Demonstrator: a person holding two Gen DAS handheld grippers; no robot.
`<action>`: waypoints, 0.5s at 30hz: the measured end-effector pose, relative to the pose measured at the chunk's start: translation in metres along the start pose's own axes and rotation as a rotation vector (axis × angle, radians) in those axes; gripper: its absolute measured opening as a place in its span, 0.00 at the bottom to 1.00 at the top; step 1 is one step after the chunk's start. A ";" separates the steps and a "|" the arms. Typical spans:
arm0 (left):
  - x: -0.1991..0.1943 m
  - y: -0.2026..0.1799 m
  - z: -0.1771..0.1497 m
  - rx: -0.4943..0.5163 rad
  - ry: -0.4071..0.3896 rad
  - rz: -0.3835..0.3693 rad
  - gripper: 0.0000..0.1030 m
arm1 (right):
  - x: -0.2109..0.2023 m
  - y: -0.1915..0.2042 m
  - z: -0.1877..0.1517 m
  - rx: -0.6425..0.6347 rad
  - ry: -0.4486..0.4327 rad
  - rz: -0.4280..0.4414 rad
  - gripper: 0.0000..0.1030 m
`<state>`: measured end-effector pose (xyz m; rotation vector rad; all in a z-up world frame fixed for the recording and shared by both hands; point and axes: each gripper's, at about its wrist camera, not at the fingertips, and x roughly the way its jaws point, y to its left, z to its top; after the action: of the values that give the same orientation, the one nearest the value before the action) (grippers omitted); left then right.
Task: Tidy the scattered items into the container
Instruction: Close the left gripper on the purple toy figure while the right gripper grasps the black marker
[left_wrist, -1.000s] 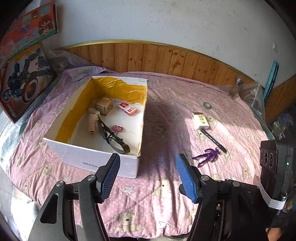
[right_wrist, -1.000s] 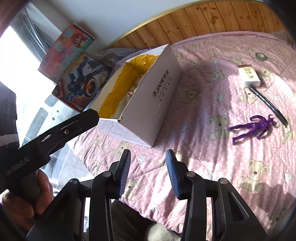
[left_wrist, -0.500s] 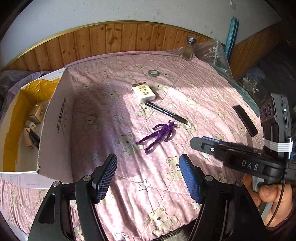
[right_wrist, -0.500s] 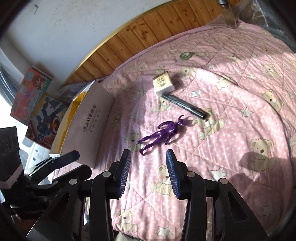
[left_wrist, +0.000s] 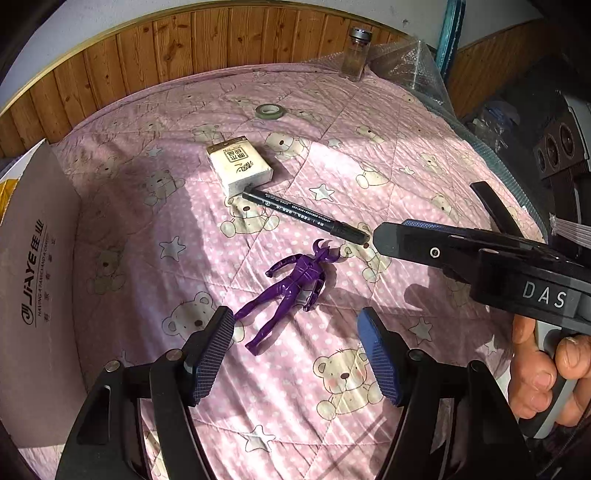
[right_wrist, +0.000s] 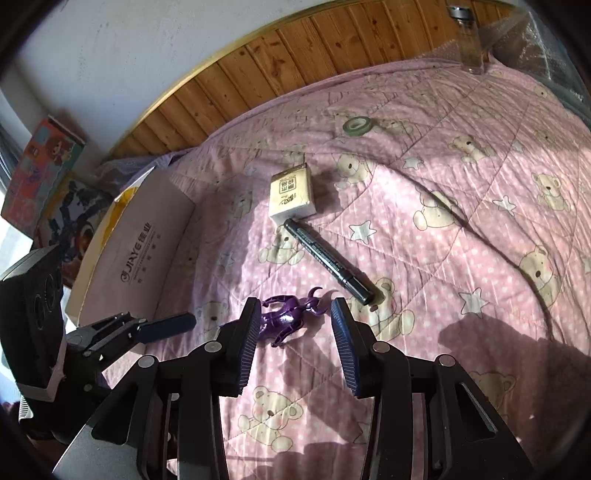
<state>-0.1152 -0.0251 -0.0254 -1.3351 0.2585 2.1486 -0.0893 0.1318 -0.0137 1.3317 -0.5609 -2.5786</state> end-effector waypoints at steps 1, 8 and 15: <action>0.006 0.001 0.001 0.003 0.010 -0.003 0.68 | 0.006 0.000 0.004 -0.016 0.010 -0.007 0.42; 0.042 0.013 0.003 -0.019 0.069 -0.014 0.68 | 0.054 0.000 0.021 -0.136 0.090 -0.078 0.42; 0.061 0.023 0.005 -0.021 0.084 -0.021 0.68 | 0.097 -0.005 0.031 -0.235 0.156 -0.130 0.42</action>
<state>-0.1520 -0.0186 -0.0795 -1.4355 0.2547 2.0857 -0.1703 0.1123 -0.0716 1.5118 -0.1444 -2.5125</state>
